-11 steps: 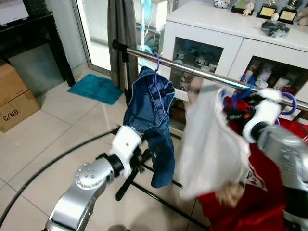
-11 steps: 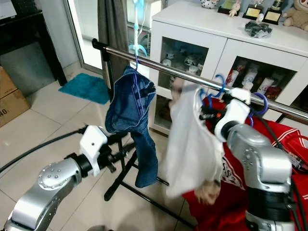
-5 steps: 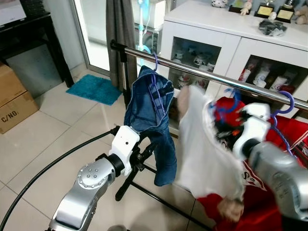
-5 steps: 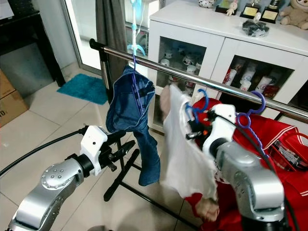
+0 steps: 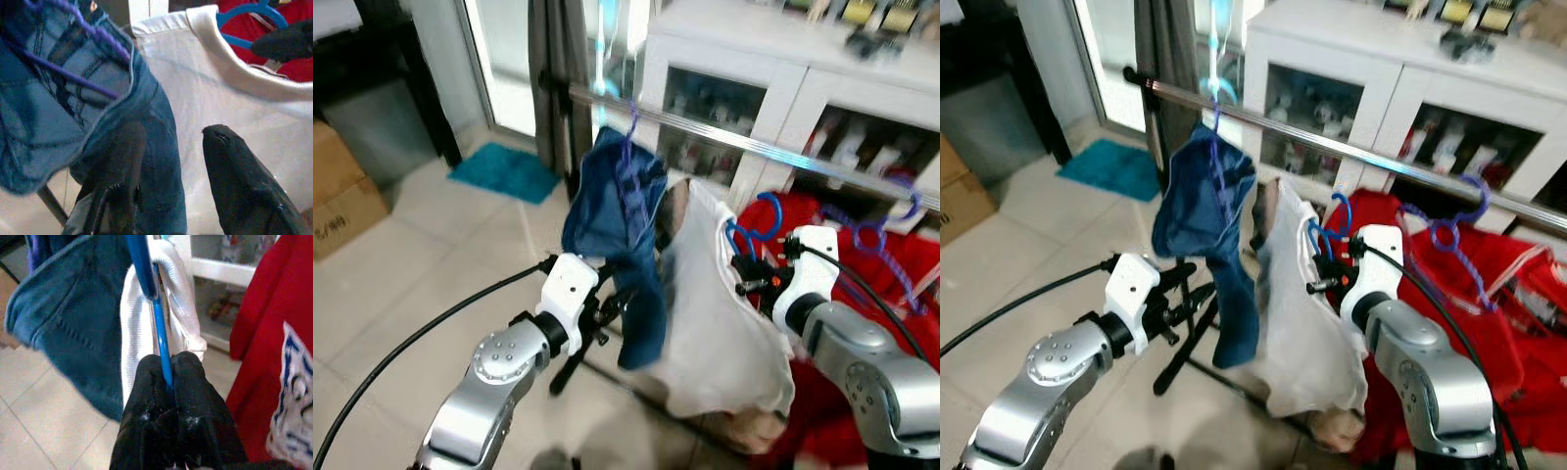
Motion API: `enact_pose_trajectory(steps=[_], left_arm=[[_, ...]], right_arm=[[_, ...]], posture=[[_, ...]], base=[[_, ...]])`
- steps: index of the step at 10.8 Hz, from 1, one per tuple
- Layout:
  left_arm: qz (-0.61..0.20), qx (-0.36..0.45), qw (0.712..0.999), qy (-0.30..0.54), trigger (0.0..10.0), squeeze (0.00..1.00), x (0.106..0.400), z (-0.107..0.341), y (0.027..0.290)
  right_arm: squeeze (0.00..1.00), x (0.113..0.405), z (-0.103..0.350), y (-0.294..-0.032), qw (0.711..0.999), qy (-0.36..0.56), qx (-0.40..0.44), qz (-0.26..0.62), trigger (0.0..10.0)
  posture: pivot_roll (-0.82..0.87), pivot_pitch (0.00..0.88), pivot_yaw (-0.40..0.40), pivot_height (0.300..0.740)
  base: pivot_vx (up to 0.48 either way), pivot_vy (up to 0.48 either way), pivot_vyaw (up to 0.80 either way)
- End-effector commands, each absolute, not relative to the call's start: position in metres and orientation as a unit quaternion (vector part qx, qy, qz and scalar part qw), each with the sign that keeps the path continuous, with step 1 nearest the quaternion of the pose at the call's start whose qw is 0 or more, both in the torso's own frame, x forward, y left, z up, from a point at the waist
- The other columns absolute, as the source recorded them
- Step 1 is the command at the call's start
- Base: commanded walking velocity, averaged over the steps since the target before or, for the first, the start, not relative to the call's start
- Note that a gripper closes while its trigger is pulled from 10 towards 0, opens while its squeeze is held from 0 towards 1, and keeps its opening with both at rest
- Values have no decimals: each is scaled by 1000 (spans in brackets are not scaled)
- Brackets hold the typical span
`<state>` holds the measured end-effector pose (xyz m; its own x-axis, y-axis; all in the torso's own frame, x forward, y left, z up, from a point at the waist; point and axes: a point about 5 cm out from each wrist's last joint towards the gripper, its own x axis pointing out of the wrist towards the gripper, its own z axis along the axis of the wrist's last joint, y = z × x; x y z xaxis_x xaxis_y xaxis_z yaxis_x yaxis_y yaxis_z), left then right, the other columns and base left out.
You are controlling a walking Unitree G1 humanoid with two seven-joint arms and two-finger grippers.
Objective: Hang hanger
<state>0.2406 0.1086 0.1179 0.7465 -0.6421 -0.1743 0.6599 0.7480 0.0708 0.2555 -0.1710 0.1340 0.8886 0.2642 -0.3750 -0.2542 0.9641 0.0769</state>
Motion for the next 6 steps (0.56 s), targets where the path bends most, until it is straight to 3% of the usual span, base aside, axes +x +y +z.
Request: enact_pose_trajectory(steps=[1,6], left_arm=[[-346,69,933,69,10000,0,242,118,110],[-348,69,933,65,10000,0,247,120,107]], right_arm=[[0,258,139,-170,975,176,9,134,0],[0,263,141,-161,975,162,5,150,0]], posture=[[83,0,-37,740],[87,0,-50,740]], base=[[-307,0,0],[-315,0,0]])
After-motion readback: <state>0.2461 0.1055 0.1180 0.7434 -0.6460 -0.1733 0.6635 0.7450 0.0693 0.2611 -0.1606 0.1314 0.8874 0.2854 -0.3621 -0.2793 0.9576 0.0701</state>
